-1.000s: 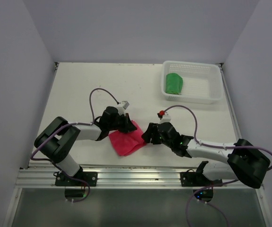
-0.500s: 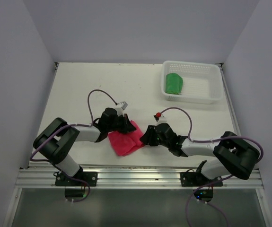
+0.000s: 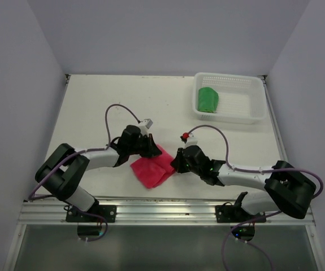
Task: Roll the towels
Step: Roll the towel
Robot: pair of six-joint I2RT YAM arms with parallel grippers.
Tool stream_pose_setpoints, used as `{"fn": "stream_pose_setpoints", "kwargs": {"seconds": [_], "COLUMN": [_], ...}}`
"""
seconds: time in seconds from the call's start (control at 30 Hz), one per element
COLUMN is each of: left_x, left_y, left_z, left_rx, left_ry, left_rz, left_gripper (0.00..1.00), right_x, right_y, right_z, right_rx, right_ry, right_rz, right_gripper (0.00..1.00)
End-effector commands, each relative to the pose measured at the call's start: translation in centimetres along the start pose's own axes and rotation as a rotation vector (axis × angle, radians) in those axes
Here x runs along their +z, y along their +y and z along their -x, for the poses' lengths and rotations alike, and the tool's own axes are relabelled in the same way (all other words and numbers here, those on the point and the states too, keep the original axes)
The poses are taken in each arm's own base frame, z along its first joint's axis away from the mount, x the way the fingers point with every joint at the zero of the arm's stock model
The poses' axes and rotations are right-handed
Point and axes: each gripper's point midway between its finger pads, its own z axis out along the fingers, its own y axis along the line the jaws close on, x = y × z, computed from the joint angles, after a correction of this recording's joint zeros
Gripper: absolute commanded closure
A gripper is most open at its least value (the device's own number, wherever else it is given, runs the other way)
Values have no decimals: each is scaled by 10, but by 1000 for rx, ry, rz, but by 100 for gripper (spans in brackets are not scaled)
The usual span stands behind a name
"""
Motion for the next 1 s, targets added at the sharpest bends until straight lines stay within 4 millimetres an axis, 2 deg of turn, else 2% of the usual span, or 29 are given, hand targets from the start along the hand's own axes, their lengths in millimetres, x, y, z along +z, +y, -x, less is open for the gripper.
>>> {"fn": "stream_pose_setpoints", "kwargs": {"seconds": [0.0,0.1,0.13,0.23,0.27,0.3,0.37,0.4,0.43,0.53,0.57,0.63,0.67,0.73,0.77,0.9,0.97], "left_x": [-10,-11,-11,-10,-10,-11,-13,-13,-14,-20,-23,-30,-32,-38,-40,-42,-42], "left_y": [17,11,8,3,2,1,-3,-4,-5,-12,-15,-21,-22,-23,-23,-19,-16], "left_z": [10,19,24,29,30,31,35,35,35,39,42,48,49,52,52,42,31], "left_rx": [16,18,24,34,37,36,35,36,34,37,39,40,47,55,56,53,40], "left_ry": [-2,-12,-21,-29,-30,-32,-42,-43,-43,-59,-71,-95,-104,-124,-128,-108,-85], "left_rz": [96,80,72,62,56,53,44,40,40,24,17,7,5,12,15,17,14], "left_gripper": [100,100,100,100,100,100,100,100,100,100,100,100,100,100,100,100,100], "right_x": [-13,-19,-22,-25,-27,-29,-31,-34,-32,-33,-29,-30,-23,-23,-22,-14,-12], "right_y": [-30,-28,-23,-19,-11,-11,-3,0,4,20,21,39,37,54,56,65,68], "right_z": [12,18,11,16,13,18,14,20,13,9,1,-2,-11,-17,-19,-32,-34], "right_rx": [-169,-311,-369,-487,-523,-546,-597,-625,-675,-798,-854,-940,-997,-1061,-1087,-1175,-1182], "right_ry": [-50,-88,-80,-126,-138,-170,-190,-218,-209,-232,-218,-239,-222,-224,-231,-216,-210], "right_rz": [-186,-253,-263,-335,-327,-359,-368,-399,-408,-446,-469,-496,-525,-524,-540,-579,-575], "right_gripper": [100,100,100,100,100,100,100,100,100,100,100,100,100,100,100,100,100]}}
